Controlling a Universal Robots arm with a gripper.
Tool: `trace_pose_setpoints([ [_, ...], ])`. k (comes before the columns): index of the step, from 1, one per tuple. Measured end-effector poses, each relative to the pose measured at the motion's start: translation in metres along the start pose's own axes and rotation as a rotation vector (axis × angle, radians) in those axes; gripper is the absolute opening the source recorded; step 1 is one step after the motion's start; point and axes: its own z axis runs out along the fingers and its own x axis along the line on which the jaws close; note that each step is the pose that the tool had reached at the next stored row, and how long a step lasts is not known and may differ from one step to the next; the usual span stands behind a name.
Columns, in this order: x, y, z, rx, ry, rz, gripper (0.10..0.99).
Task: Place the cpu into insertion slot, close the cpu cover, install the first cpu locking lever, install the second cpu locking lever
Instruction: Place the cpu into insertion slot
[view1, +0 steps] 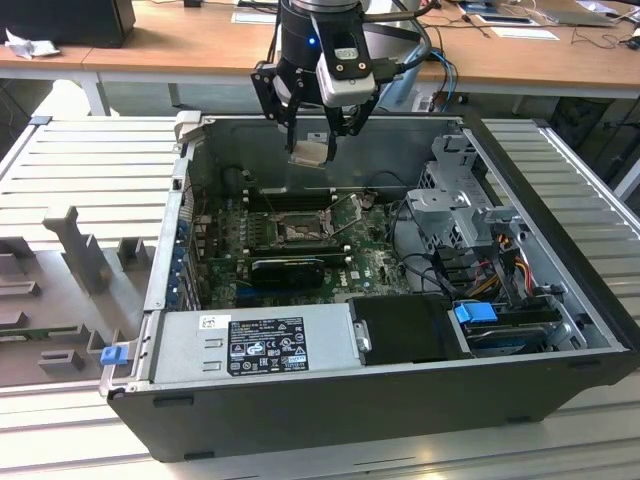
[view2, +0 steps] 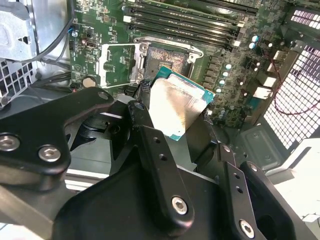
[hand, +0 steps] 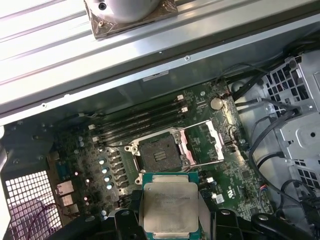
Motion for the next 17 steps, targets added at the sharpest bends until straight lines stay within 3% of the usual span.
trace_pose_setpoints([
  [17, 0.0011, -0.0005, 0.0010, -0.001, -0.0061, 0.067, 0.529],
])
